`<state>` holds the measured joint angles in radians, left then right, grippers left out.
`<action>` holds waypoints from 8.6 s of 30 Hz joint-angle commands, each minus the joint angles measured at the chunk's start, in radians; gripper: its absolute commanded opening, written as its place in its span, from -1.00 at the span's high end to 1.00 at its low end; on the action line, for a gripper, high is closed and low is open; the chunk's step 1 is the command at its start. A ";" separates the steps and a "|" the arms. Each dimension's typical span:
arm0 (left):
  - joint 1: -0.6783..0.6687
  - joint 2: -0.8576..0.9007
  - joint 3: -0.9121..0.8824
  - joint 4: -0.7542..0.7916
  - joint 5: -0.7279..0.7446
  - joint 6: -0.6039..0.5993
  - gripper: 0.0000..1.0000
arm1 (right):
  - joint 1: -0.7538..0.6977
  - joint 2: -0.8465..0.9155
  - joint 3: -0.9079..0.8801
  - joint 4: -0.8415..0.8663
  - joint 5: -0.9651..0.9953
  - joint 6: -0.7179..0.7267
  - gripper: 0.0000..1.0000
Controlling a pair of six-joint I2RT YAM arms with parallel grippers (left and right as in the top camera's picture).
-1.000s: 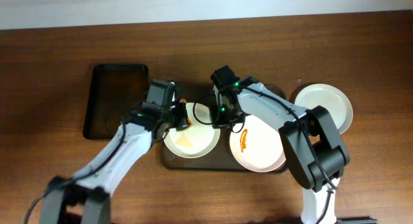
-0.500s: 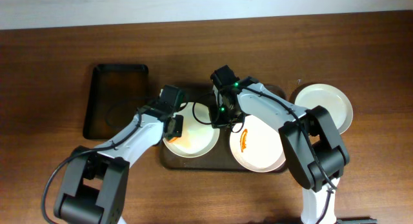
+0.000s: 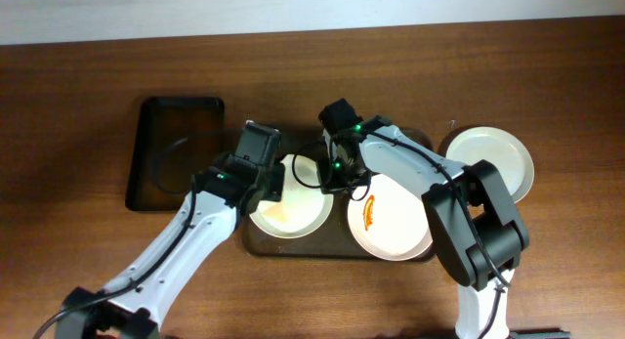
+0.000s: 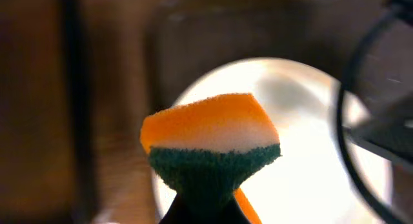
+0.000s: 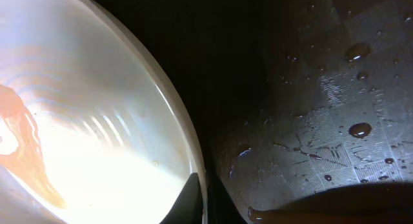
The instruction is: Clean dirty plates on tray and stack at the side
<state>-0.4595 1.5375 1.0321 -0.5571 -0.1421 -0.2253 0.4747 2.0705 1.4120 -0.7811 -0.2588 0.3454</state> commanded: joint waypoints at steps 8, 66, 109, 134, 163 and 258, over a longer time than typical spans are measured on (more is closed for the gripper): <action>-0.003 0.273 -0.029 0.105 0.251 -0.098 1.00 | -0.010 0.013 -0.008 -0.010 0.090 0.011 0.92; 0.053 0.056 0.072 -0.207 0.049 -0.328 1.00 | -0.349 -0.329 0.210 -0.360 0.348 -0.023 0.92; 0.052 0.056 0.064 -0.196 0.052 -0.328 1.00 | -0.394 -0.380 -0.325 -0.290 0.185 0.004 -0.08; 0.052 0.056 0.061 -0.196 0.052 -0.328 1.00 | -0.396 -0.380 -0.433 -0.133 0.158 0.011 0.29; 0.052 0.056 0.061 -0.192 0.054 -0.328 1.00 | -0.284 -0.349 -0.517 0.058 0.051 0.057 0.92; -0.050 0.568 0.404 -0.542 0.143 -0.064 1.00 | -0.102 -0.171 -0.424 0.314 -0.060 0.000 0.92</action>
<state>-0.5083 2.1227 1.5150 -1.1049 0.0639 -0.2798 0.3851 1.8652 1.0164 -0.4488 -0.4320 0.3477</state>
